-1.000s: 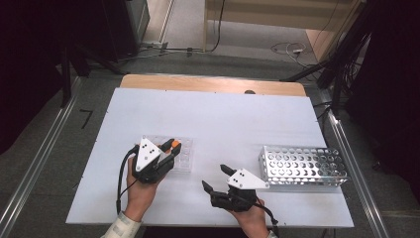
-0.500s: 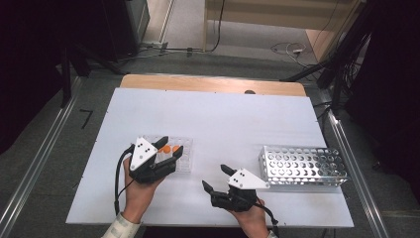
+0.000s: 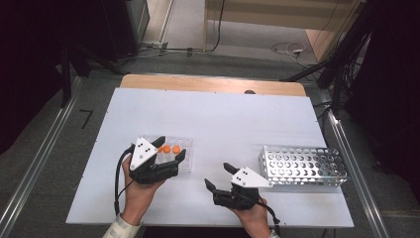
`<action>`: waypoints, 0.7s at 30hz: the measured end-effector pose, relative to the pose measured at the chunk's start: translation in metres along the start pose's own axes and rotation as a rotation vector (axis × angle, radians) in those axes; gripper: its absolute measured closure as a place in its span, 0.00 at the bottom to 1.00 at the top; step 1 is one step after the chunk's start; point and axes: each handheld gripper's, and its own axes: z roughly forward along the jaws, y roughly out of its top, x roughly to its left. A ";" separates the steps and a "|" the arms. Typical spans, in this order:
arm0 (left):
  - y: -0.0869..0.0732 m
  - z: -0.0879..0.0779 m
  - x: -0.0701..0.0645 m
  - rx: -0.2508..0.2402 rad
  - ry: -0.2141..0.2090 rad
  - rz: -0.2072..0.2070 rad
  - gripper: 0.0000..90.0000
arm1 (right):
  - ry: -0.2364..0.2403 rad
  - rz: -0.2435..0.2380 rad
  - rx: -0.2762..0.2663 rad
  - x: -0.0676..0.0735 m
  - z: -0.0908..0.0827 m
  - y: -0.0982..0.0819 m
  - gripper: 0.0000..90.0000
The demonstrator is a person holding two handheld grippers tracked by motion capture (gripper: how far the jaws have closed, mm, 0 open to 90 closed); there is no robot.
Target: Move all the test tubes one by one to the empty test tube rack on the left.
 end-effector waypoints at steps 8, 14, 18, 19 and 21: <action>0.000 -0.002 -0.001 -0.007 0.001 0.000 0.25 | -0.009 0.007 -0.007 -0.004 -0.002 0.001 0.24; 0.000 -0.004 -0.001 -0.004 0.002 0.005 0.25 | -0.015 0.011 -0.012 -0.006 -0.004 0.002 0.23; -0.002 -0.005 -0.001 0.001 0.005 0.007 0.25 | -0.023 0.017 -0.014 -0.010 -0.006 0.002 0.23; -0.002 -0.005 -0.001 0.001 0.007 0.006 0.25 | -0.025 0.017 -0.015 -0.011 -0.007 0.002 0.23; -0.003 -0.006 0.000 0.004 0.008 0.006 0.25 | -0.029 0.022 -0.017 -0.012 -0.008 0.003 0.22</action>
